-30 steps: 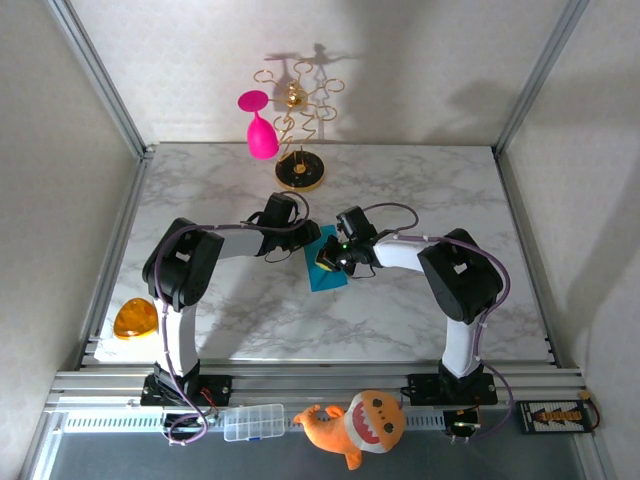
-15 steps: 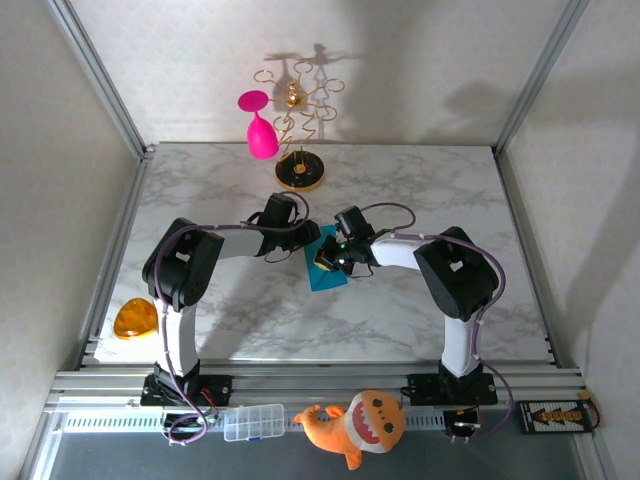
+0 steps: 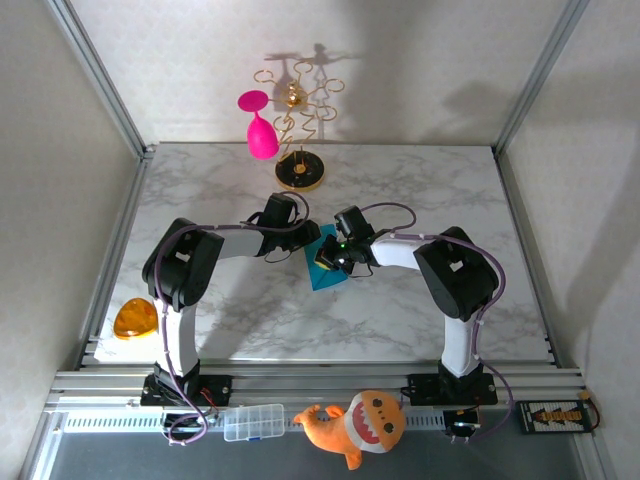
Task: Fold a paper plane with a square sheet of paper (pick it up from the middle)
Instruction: Fold the triangle a second time at the center of the table.
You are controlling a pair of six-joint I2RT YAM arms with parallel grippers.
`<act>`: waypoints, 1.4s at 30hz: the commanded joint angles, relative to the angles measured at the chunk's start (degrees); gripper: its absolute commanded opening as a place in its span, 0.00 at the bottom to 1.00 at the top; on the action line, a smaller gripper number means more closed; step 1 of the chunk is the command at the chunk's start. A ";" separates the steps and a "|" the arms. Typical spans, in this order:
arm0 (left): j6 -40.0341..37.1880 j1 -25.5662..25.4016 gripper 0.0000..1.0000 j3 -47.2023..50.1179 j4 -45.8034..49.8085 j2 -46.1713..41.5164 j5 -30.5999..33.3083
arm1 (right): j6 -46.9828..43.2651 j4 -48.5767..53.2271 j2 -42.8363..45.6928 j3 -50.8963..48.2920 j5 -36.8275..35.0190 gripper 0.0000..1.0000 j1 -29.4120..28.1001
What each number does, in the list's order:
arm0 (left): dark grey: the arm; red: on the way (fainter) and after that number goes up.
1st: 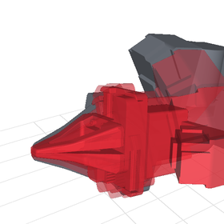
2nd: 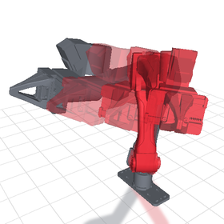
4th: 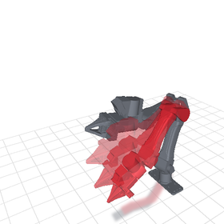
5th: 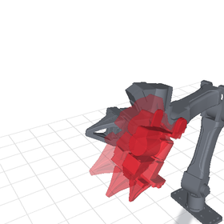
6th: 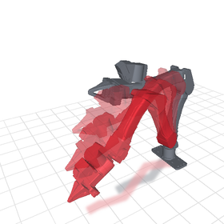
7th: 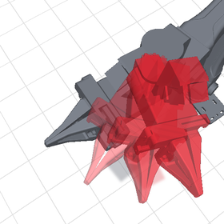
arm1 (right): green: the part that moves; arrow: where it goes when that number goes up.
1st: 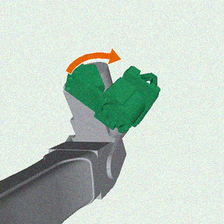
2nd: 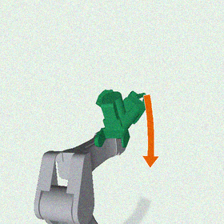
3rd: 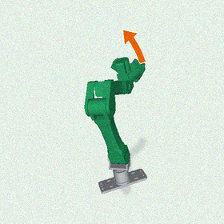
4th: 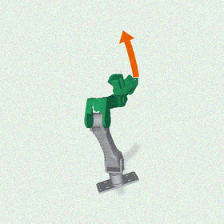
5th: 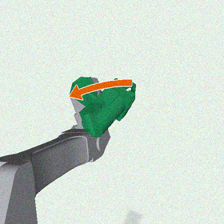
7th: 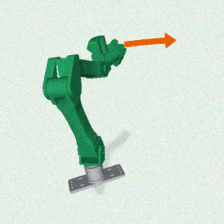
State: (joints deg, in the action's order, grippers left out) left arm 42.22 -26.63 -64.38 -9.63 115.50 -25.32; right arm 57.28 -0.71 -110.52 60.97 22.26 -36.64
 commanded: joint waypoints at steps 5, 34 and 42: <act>0.47 -0.17 0.35 2.50 3.21 3.13 0.89 | 0.64 -0.09 -1.19 0.46 -1.33 0.00 -0.45; 0.66 -0.17 0.35 2.60 3.17 2.25 1.14 | 1.53 0.50 -2.51 -0.07 -2.00 0.00 -0.45; 2.48 4.27 0.34 3.55 0.66 -3.69 2.03 | 2.38 -0.15 -3.03 -0.59 -1.25 0.12 -0.45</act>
State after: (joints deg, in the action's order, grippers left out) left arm 43.31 -25.41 -62.67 -10.90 114.34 -25.32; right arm 58.70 -1.21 -111.68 60.97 22.13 -36.64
